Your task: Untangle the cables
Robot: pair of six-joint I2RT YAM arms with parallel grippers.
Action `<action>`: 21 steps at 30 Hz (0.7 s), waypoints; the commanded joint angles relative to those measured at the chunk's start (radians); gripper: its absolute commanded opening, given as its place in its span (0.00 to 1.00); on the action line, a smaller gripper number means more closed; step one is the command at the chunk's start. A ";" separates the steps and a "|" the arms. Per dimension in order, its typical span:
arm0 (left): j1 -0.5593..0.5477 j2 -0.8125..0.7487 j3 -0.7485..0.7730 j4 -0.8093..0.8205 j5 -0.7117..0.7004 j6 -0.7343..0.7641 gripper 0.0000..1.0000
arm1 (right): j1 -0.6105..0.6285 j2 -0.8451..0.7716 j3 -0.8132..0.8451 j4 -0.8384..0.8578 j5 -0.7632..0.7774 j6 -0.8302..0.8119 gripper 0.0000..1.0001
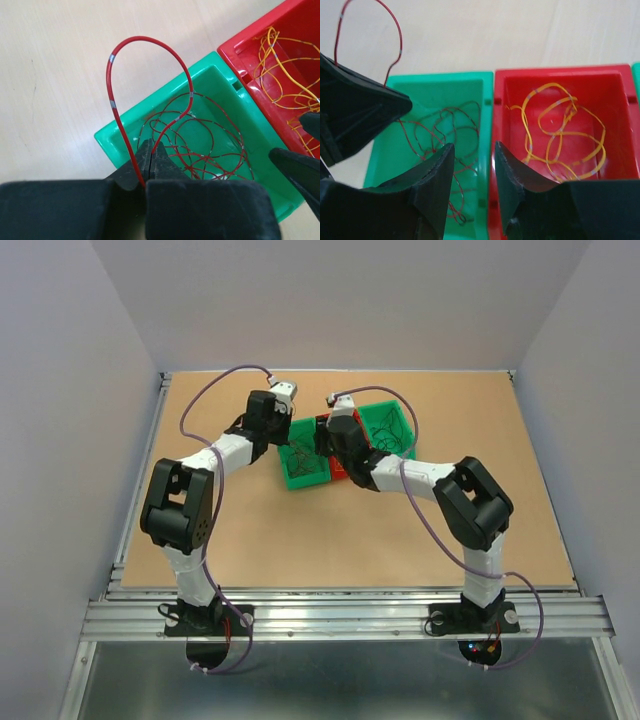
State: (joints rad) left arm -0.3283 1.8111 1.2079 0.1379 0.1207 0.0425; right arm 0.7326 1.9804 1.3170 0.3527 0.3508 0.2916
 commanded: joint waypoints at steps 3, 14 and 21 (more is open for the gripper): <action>-0.075 -0.038 0.005 0.000 -0.113 0.051 0.00 | -0.027 -0.156 -0.137 -0.012 0.022 0.040 0.42; -0.146 -0.007 0.074 -0.236 -0.037 0.082 0.06 | -0.124 -0.348 -0.354 0.043 -0.013 0.127 0.39; -0.153 0.094 0.114 -0.285 -0.067 0.109 0.14 | -0.124 -0.365 -0.369 0.058 -0.035 0.141 0.38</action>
State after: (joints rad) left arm -0.4805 1.8416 1.2613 -0.0978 0.0528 0.1211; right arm 0.6037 1.6489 0.9653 0.3519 0.3286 0.4126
